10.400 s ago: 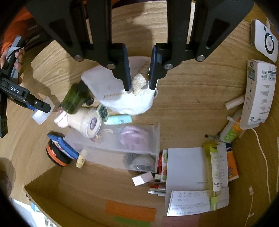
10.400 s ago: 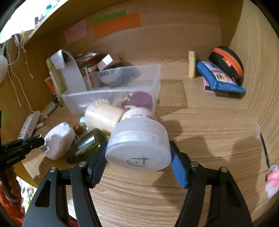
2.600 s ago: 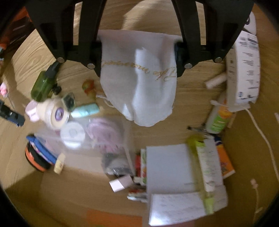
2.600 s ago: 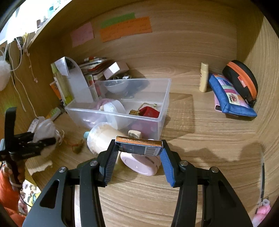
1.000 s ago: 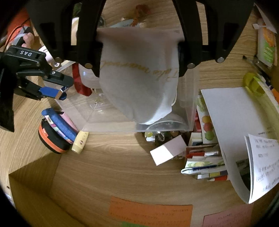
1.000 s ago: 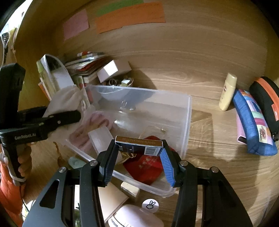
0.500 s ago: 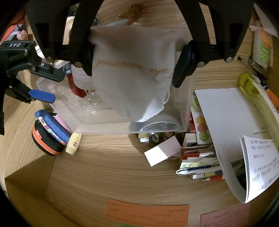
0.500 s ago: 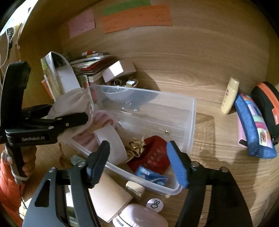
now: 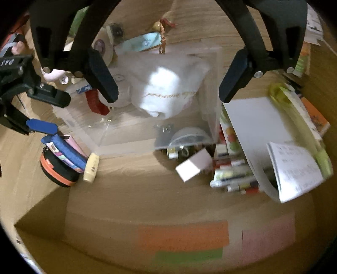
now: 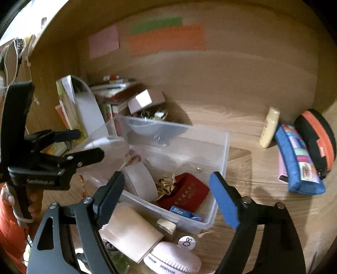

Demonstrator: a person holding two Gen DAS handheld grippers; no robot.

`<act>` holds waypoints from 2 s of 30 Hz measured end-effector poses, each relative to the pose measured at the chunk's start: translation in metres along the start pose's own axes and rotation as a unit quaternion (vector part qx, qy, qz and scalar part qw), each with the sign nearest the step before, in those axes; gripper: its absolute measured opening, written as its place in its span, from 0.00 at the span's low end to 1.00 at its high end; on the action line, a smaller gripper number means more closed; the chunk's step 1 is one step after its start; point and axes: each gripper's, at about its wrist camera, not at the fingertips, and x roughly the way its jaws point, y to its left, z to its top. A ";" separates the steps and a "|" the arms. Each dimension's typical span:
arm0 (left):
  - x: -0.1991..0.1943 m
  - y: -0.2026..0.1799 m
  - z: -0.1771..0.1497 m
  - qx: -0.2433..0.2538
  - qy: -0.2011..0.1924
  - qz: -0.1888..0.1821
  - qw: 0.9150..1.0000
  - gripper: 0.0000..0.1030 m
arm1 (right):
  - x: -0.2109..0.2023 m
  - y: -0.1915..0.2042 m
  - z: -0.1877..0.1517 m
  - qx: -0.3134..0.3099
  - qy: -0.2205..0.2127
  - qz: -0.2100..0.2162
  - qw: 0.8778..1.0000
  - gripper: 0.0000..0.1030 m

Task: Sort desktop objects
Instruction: 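Move the left gripper to the gourd bead ornament while the right gripper approaches the pink HYATOOR device, then grasp the gourd ornament with the left gripper while the right gripper grasps the pink device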

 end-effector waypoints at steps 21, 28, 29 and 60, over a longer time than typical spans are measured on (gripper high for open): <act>-0.054 -0.004 -0.042 0.000 -0.004 0.039 0.999 0.98 | -0.058 0.015 -0.035 -0.015 -0.009 -0.031 0.999 0.80; -0.047 -0.002 -0.072 -0.020 0.041 0.037 0.998 0.98 | -0.058 -0.002 -0.057 0.000 0.020 -0.037 0.999 0.80; -0.046 -0.003 -0.077 -0.019 0.047 0.036 0.998 0.98 | -0.058 -0.003 -0.059 0.000 0.022 -0.038 0.999 0.80; 0.029 -0.015 -0.090 0.001 0.129 0.023 0.991 0.55 | 0.014 0.005 -0.086 -0.064 0.125 0.009 0.990 0.70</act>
